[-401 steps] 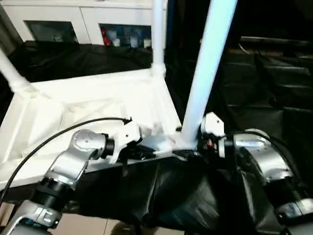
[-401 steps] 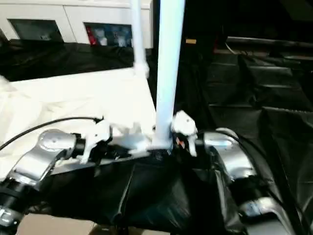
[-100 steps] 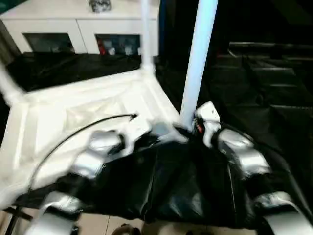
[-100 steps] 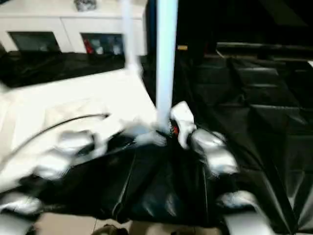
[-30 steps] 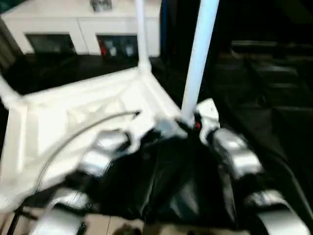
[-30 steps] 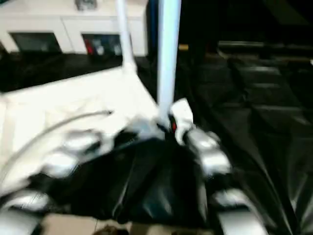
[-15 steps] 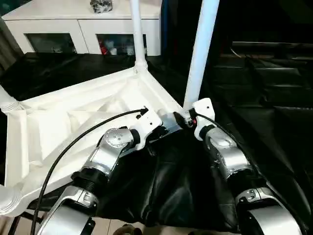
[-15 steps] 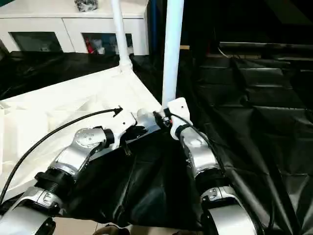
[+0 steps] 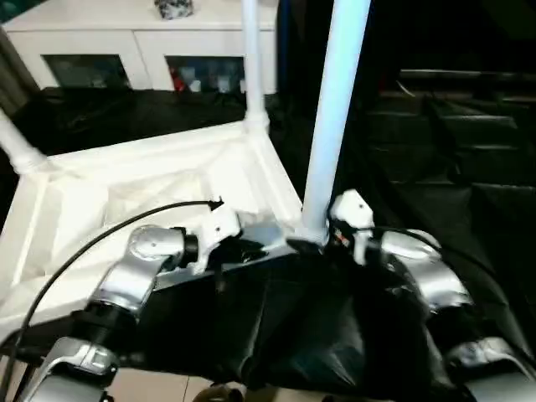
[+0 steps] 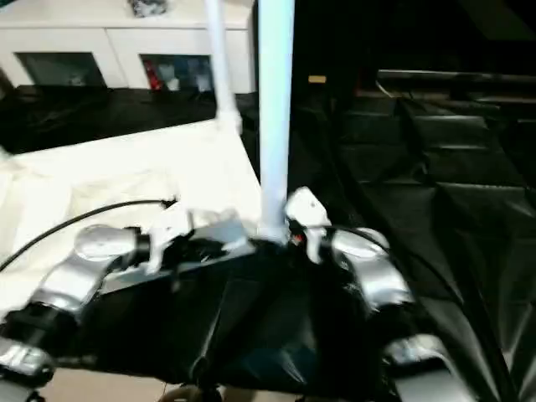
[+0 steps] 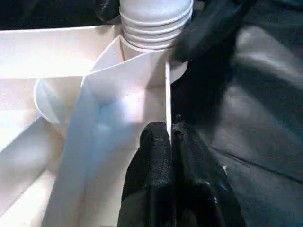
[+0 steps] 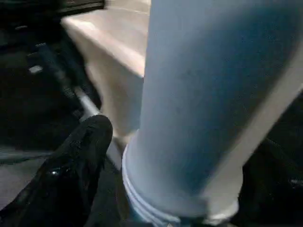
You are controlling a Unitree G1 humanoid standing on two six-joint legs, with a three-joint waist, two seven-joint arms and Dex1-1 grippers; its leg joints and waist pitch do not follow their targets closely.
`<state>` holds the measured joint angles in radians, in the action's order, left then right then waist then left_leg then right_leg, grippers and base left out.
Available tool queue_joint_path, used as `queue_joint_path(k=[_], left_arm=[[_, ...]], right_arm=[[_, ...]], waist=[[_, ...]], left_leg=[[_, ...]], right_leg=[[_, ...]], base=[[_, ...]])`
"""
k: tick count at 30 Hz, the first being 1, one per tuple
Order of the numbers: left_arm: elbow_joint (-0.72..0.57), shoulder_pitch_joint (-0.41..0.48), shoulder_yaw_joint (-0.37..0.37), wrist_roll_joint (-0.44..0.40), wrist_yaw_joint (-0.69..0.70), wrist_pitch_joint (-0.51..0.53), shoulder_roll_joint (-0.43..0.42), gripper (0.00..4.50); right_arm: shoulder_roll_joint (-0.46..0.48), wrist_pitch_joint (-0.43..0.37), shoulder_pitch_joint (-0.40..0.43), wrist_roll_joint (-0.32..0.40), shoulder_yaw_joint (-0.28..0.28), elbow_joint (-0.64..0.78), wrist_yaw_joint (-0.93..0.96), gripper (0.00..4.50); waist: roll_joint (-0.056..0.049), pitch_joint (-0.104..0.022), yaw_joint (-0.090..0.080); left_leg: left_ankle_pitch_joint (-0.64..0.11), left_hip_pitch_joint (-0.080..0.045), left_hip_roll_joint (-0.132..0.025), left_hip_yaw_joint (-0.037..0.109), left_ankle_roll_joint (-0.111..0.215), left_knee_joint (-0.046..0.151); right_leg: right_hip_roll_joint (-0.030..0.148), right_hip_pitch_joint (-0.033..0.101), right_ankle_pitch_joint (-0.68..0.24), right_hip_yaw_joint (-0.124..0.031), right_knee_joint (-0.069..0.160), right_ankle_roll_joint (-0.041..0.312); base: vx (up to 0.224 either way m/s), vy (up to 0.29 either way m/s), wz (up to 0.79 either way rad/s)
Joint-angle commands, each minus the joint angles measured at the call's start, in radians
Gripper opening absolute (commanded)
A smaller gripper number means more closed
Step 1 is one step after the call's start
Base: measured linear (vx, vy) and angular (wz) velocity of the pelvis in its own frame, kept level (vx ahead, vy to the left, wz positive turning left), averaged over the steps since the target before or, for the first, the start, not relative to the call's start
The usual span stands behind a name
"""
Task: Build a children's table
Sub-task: Rotate leg to tighten
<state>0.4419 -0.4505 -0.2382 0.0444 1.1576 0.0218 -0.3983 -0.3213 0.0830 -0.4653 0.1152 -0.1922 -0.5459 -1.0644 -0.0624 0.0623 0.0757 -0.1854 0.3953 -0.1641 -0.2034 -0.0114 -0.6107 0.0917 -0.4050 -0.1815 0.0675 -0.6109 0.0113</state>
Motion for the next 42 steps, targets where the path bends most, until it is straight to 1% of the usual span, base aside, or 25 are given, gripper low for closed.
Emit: queue_joint_path(k=[1,2,4,7,11,12,13,16,18,19,24,26,27,29,30,31,32,33,34,35,36,37,39,40,42], left_arm=[[-0.078,-0.032,0.017,0.044,0.011,-0.037,0.002,0.0],[-0.082,-0.028,0.019,0.051,0.028,-0.037,-0.01,0.0],[-0.086,-0.025,0.021,0.054,0.038,-0.036,-0.016,0.0],[-0.098,-0.02,0.024,0.064,0.055,-0.032,-0.027,0.0],[-0.121,-0.007,0.025,0.074,0.082,-0.02,-0.043,0.0],[-0.128,-0.002,0.025,0.075,0.087,-0.016,-0.045,0.0],[-0.13,-0.001,0.026,0.075,0.088,-0.014,-0.046,0.0],[-0.132,0.002,0.025,0.074,0.091,-0.013,-0.047,0.0],[-0.132,0.002,0.025,0.073,0.091,-0.013,-0.047,0.0],[-0.13,0.002,0.024,0.072,0.084,-0.012,-0.044,0.0],[-0.109,-0.009,0.025,0.055,0.034,-0.006,-0.021,0.0],[-0.082,-0.025,0.014,0.015,-0.039,0.024,0.01,0.0],[-0.074,-0.029,0.012,0.002,-0.063,0.03,0.019,0.0],[-0.029,-0.057,0.017,-0.026,-0.171,0.051,0.075,0.0],[-0.017,-0.065,0.017,-0.035,-0.201,0.055,0.09,0.0],[0.003,-0.082,0.016,-0.049,-0.251,0.069,0.123,0.0],[0.036,-0.111,0.015,-0.071,-0.327,0.082,0.167,0.0],[0.036,-0.111,0.015,-0.071,-0.327,0.082,0.167,0.0],[0.069,-0.14,0.014,-0.09,-0.401,0.095,0.212,0.0],[0.071,-0.142,0.014,-0.091,-0.405,0.096,0.215,0.0],[0.089,-0.16,0.016,-0.1,-0.45,0.105,0.243,0.0],[0.102,-0.174,0.015,-0.105,-0.475,0.108,0.265,0.0],[0.107,-0.179,0.016,-0.107,-0.482,0.107,0.274,0.0],[0.111,-0.188,0.014,-0.109,-0.49,0.102,0.292,0.0],[0.112,-0.191,0.005,-0.114,-0.485,0.092,0.301,0.0]], right_arm=[[-0.002,-0.016,0.023,0.026,-0.091,0.073,-0.143,3.89],[-0.03,-0.028,0.035,0.036,-0.105,0.102,-0.196,3.89],[-0.041,-0.036,0.041,0.041,-0.108,0.117,-0.222,3.89],[-0.062,-0.056,0.05,0.049,-0.113,0.147,-0.267,3.74],[-0.081,-0.084,0.054,0.062,-0.12,0.177,-0.302,3.4],[-0.082,-0.088,0.054,0.063,-0.12,0.18,-0.307,3.4],[-0.082,-0.088,0.054,0.062,-0.119,0.181,-0.309,3.21],[-0.078,-0.097,0.054,0.062,-0.119,0.188,-0.311,3.08],[-0.078,-0.102,0.056,0.063,-0.119,0.193,-0.311,2.87],[-0.077,-0.107,0.061,0.065,-0.118,0.2,-0.308,2.82],[-0.058,-0.107,0.064,0.054,-0.106,0.186,-0.259,2.75],[-0.01,-0.11,0.05,0.008,-0.085,0.136,-0.118,2.74],[0.004,-0.112,0.045,-0.003,-0.077,0.121,-0.077,2.74],[0.078,-0.101,0.009,-0.052,-0.04,0.036,0.129,2.74],[0.099,-0.107,-0.002,-0.059,-0.028,0.013,0.185,2.73],[0.145,-0.108,-0.026,-0.07,-0.001,-0.036,0.303,2.73],[0.199,-0.112,-0.055,-0.079,0.026,-0.09,0.435,2.73],[0.199,-0.112,-0.055,-0.079,0.026,-0.09,0.435,2.73],[0.244,-0.115,-0.081,-0.095,0.042,-0.137,0.558,2.73],[0.247,-0.115,-0.083,-0.097,0.043,-0.141,0.567,2.73],[0.271,-0.116,-0.101,-0.119,0.052,-0.169,0.648,2.73],[0.29,-0.108,-0.116,-0.129,0.064,-0.19,0.703,2.73],[0.298,-0.101,-0.122,-0.134,0.07,-0.2,0.721,2.73],[0.309,-0.081,-0.13,-0.146,0.075,-0.211,0.738,2.73],[0.314,-0.055,-0.133,-0.143,0.079,-0.221,0.726,2.73]], waist=[[0.014,-0.073,0.003],[0.015,-0.072,0.007],[0.015,-0.072,0.013],[0.017,-0.071,0.017],[0.018,-0.073,0.017],[0.018,-0.073,0.017],[0.018,-0.073,0.016],[0.017,-0.074,0.016],[0.017,-0.075,0.017],[0.019,-0.075,0.016],[0.017,-0.076,0.017],[0.017,-0.074,0.011],[0.018,-0.073,0.011],[0.016,-0.07,0.002],[0.014,-0.07,0.0],[0.017,-0.071,-0.006],[0.015,-0.07,-0.014],[0.016,-0.071,-0.018],[0.016,-0.073,-0.022],[0.015,-0.074,-0.024],[0.017,-0.074,-0.023],[0.018,-0.078,-0.019],[0.018,-0.079,-0.018],[0.017,-0.081,-0.016],[0.013,-0.085,-0.013]], left_leg=[[-0.23,-0.027,-0.077,0.033,0.073,0.08],[-0.232,-0.028,-0.076,0.032,0.07,0.079],[-0.236,-0.031,-0.077,0.032,0.062,0.08],[-0.241,-0.031,-0.077,0.033,0.054,0.082],[-0.229,-0.027,-0.077,0.035,0.052,0.082],[-0.228,-0.027,-0.077,0.035,0.053,0.083],[-0.221,-0.026,-0.076,0.034,0.054,0.081],[-0.209,-0.027,-0.075,0.034,0.058,0.08],[-0.207,-0.027,-0.075,0.034,0.057,0.079],[-0.205,-0.027,-0.075,0.034,0.058,0.079],[-0.207,-0.028,-0.075,0.033,0.055,0.078],[-0.211,-0.027,-0.074,0.034,0.045,0.08],[-0.218,-0.027,-0.072,0.035,0.04,0.081],[-0.257,-0.032,-0.069,0.038,0.004,0.083],[-0.268,-0.033,-0.069,0.039,-0.006,0.085],[-0.281,-0.033,-0.068,0.042,-0.023,0.087],[-0.296,-0.034,-0.068,0.043,-0.032,0.089],[-0.299,-0.034,-0.066,0.043,-0.037,0.088],[-0.296,-0.034,-0.064,0.043,-0.034,0.086],[-0.287,-0.036,-0.064,0.04,-0.03,0.085],[-0.283,-0.035,-0.063,0.04,-0.025,0.085],[-0.245,-0.03,-0.062,0.039,-0.008,0.081],[-0.223,-0.029,-0.061,0.037,0.005,0.079],[-0.2,-0.029,-0.062,0.035,0.02,0.077],[-0.165,-0.025,-0.063,0.036,0.036,0.074]], right_leg=[[0.067,0.043,-0.194,-0.048,0.065,0.253],[0.067,0.04,-0.211,-0.049,0.067,0.247],[0.068,0.037,-0.226,-0.05,0.069,0.243],[0.069,0.038,-0.246,-0.051,0.07,0.238],[0.07,0.039,-0.235,-0.05,0.068,0.238],[0.069,0.039,-0.234,-0.05,0.067,0.238],[0.069,0.039,-0.222,-0.05,0.065,0.24],[0.068,0.039,-0.206,-0.049,0.065,0.245],[0.069,0.04,-0.207,-0.049,0.064,0.245],[0.068,0.04,-0.206,-0.049,0.064,0.245],[0.069,0.039,-0.207,-0.049,0.065,0.245],[0.068,0.036,-0.214,-0.05,0.066,0.245],[0.069,0.038,-0.229,-0.049,0.068,0.242],[0.071,0.035,-0.302,-0.049,0.076,0.226],[0.071,0.035,-0.317,-0.049,0.078,0.22],[0.072,0.038,-0.326,-0.048,0.078,0.213],[0.071,0.034,-0.328,-0.049,0.08,0.211],[0.071,0.034,-0.325,-0.048,0.08,0.211],[0.072,0.037,-0.312,-0.049,0.081,0.21],[0.07,0.034,-0.292,-0.05,0.082,0.213],[0.07,0.036,-0.286,-0.05,0.083,0.212],[0.071,0.041,-0.245,-0.05,0.078,0.214],[0.07,0.041,-0.218,-0.05,0.077,0.217],[0.07,0.041,-0.185,-0.05,0.074,0.222],[0.068,0.045,-0.123,-0.047,0.067,0.234]], base=[[0.0,0.0,0.0],[0.0,0.0,0.0],[0.0,0.0,0.0],[0.0,0.0,0.0],[0.0,0.0,0.0],[0.0,0.0,0.0],[0.0,0.0,0.0],[0.0,0.0,0.0],[0.0,0.0,0.0],[0.0,0.0,0.0],[0.0,0.0,0.0],[0.0,0.0,0.0],[0.0,0.0,0.0],[0.0,0.0,0.0],[0.0,0.0,0.0],[0.0,0.0,0.0],[0.0,0.0,0.0],[0.0,0.0,0.0],[0.0,0.0,0.0],[0.0,0.0,0.0],[0.0,0.0,0.0],[0.0,0.0,0.0],[0.0,0.0,0.0],[0.0,0.0,0.0],[0.0,0.0,0.0]])
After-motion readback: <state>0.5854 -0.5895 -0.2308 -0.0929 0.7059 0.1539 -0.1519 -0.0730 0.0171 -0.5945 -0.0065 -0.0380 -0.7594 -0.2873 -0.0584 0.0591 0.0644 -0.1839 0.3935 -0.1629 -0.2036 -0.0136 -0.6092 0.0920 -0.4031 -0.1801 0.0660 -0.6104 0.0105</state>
